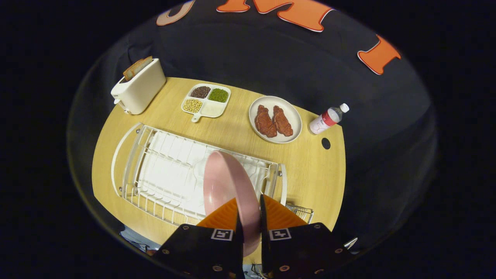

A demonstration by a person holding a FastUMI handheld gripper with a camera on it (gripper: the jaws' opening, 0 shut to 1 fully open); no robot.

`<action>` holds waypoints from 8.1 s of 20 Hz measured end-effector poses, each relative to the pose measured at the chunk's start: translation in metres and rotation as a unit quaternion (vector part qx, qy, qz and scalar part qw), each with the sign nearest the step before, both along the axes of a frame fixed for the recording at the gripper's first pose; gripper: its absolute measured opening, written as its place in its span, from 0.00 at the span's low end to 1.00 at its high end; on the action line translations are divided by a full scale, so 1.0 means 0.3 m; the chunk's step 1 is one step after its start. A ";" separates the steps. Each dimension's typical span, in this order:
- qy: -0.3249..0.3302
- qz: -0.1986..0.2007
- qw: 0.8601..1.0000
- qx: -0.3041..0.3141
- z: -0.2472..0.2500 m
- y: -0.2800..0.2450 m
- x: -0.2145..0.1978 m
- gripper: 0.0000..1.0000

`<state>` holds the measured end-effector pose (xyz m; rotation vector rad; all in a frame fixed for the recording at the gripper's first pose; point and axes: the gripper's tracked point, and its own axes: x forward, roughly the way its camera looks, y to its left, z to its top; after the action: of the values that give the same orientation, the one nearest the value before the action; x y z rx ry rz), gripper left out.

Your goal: Take the plate from the dish rack, then take the spoon from the basket and place it into the plate.

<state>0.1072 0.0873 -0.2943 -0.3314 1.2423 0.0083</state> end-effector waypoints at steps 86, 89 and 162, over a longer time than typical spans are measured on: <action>-0.402 -0.097 0.901 0.130 -0.254 -0.616 -0.405 0.14; -0.393 -0.083 0.906 0.133 -0.233 -0.589 -0.393 0.12; -0.217 0.165 0.944 0.184 -0.282 -0.052 -0.811 0.42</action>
<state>-0.1362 0.0717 -0.3790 -0.1965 0.7155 0.4300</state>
